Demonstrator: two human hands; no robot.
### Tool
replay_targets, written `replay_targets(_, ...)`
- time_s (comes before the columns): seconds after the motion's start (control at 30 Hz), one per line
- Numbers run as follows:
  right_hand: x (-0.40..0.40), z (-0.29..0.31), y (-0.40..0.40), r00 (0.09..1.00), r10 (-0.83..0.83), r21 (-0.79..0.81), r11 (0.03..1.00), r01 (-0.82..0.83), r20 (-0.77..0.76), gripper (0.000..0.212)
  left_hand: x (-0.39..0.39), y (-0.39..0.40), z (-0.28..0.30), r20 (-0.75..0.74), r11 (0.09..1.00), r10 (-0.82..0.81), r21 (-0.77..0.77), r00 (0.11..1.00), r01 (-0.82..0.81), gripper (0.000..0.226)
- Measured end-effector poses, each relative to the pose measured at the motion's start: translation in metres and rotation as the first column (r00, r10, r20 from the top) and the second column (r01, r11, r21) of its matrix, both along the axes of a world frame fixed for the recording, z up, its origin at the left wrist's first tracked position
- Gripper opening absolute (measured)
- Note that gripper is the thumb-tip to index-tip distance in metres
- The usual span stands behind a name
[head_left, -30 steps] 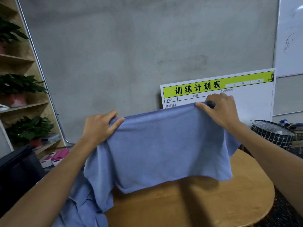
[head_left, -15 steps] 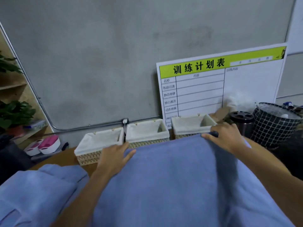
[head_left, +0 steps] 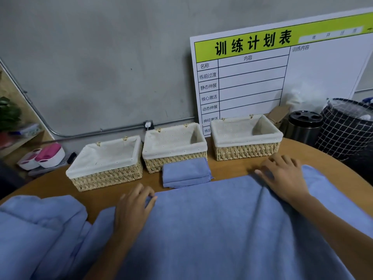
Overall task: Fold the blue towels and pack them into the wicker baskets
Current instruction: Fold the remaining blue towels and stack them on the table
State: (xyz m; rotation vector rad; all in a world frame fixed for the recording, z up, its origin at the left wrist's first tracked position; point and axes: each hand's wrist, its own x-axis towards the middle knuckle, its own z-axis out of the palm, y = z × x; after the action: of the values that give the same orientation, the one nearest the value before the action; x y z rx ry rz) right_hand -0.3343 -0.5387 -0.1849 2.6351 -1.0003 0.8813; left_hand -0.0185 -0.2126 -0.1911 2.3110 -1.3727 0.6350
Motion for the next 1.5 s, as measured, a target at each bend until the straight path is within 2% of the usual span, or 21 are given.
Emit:
replay_targets(0.07,-0.003,-0.001,0.009,0.998,0.004,0.104,0.995,0.002,-0.06,0.036,-0.008,0.003,-0.005,-0.119,1.0,0.027,0.018,0.992,-0.025,0.014)
replay_targets(0.1,-0.005,-0.003,0.014,0.996,0.002,0.176,0.984,0.013,-0.085,0.031,-0.012,0.005,-0.008,-0.138,0.999,0.044,0.014,0.989,-0.043,0.011)
replay_targets(0.17,-0.01,-0.007,0.022,0.995,-0.011,0.282,0.959,0.039,-0.1,0.026,-0.021,0.006,-0.011,-0.12,0.997,0.078,0.035,0.99,-0.074,0.02)
replay_targets(0.27,-0.019,-0.007,0.026,0.995,-0.018,0.322,0.946,0.048,-0.095,0.032,-0.027,0.005,-0.011,-0.112,0.995,0.076,0.078,0.991,-0.068,0.036)
replay_targets(0.37,-0.026,-0.003,0.024,0.993,-0.015,0.354,0.933,0.057,-0.119,0.042,-0.026,0.005,-0.01,-0.147,0.993,0.069,0.103,0.987,-0.054,0.039)
replay_targets(0.5,-0.031,-0.004,0.017,0.993,0.007,0.338,0.941,0.034,-0.118,0.052,-0.024,0.01,-0.004,-0.212,0.989,0.08,0.139,0.974,-0.051,0.046)
replay_targets(0.7,-0.033,-0.009,0.011,0.994,0.01,0.308,0.951,0.024,-0.11,0.052,-0.029,0.019,-0.005,-0.228,0.982,0.08,0.185,0.97,-0.038,0.058)
replay_targets(0.83,-0.032,-0.008,0.013,0.993,0.001,0.307,0.951,0.035,-0.117,0.053,-0.032,0.019,-0.003,-0.264,0.99,0.073,0.134,0.962,-0.038,0.065)
replay_targets(0.9,-0.033,-0.009,0.013,0.993,0.001,0.302,0.953,0.036,-0.12,0.055,-0.026,0.018,-0.002,-0.333,0.978,0.051,0.21,0.941,0.021,0.075)
replay_targets(0.97,-0.033,-0.01,0.013,0.994,0.003,0.296,0.955,0.031,-0.112,0.059,-0.02,0.019,-0.002,-0.36,0.96,0.056,0.277,0.931,0.05,0.073)
replay_targets(1.17,-0.031,-0.007,0.018,0.994,-0.011,0.321,0.946,0.044,-0.104,0.046,-0.019,0.036,-0.006,-0.247,0.987,0.081,0.153,0.966,-0.044,0.064)
replay_targets(1.27,-0.031,-0.006,0.019,0.994,-0.006,0.327,0.944,0.041,-0.108,0.04,-0.021,0.035,0.001,-0.29,0.988,0.101,0.144,0.952,-0.061,0.065)
replay_targets(1.4,-0.031,-0.007,0.018,0.994,0.011,0.329,0.944,0.024,-0.106,0.037,-0.026,0.041,-0.001,-0.24,0.986,0.115,0.143,0.964,-0.082,0.056)
replay_targets(1.5,-0.031,-0.008,0.018,0.995,0.015,0.339,0.941,0.02,-0.101,0.037,-0.025,0.043,-0.001,-0.284,0.982,0.127,0.173,0.95,-0.079,0.064)
